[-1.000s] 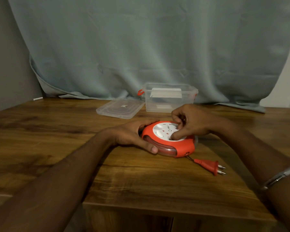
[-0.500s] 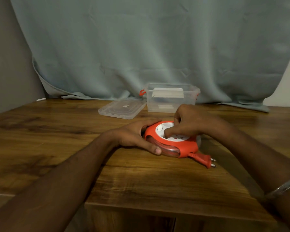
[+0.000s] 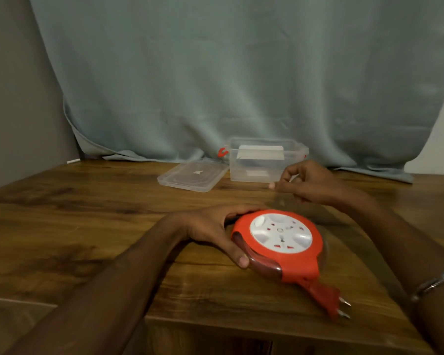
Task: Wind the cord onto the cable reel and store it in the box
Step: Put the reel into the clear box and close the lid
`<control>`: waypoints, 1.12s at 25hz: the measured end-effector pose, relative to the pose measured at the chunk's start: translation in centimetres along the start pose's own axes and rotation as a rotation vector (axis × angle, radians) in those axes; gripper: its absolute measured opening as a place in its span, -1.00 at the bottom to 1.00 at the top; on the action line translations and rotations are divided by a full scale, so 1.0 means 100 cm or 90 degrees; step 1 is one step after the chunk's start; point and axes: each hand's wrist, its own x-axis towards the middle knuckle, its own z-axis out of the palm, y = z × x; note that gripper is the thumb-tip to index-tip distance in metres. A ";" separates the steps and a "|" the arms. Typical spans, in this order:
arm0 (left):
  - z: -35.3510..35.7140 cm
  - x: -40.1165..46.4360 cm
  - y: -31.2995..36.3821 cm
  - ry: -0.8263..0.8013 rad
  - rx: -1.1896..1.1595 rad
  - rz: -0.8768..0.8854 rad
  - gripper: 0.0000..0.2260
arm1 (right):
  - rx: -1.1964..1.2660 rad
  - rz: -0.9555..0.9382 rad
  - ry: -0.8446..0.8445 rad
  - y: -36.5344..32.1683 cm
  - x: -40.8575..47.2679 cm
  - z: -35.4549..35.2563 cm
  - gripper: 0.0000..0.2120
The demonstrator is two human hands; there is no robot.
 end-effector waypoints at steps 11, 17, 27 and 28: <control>0.002 -0.007 0.020 -0.113 0.056 0.027 0.20 | 0.030 -0.008 0.179 0.040 0.023 0.018 -0.80; -0.049 0.059 -0.015 0.567 -0.329 -0.014 -0.25 | 0.230 0.116 0.457 0.083 0.073 0.016 -0.40; -0.063 0.145 -0.084 0.591 -0.458 0.016 0.01 | 0.582 0.163 0.331 0.099 0.097 0.034 -0.52; -0.059 0.137 -0.082 0.595 -0.484 0.024 0.03 | 0.581 0.172 0.351 0.097 0.088 0.032 -0.51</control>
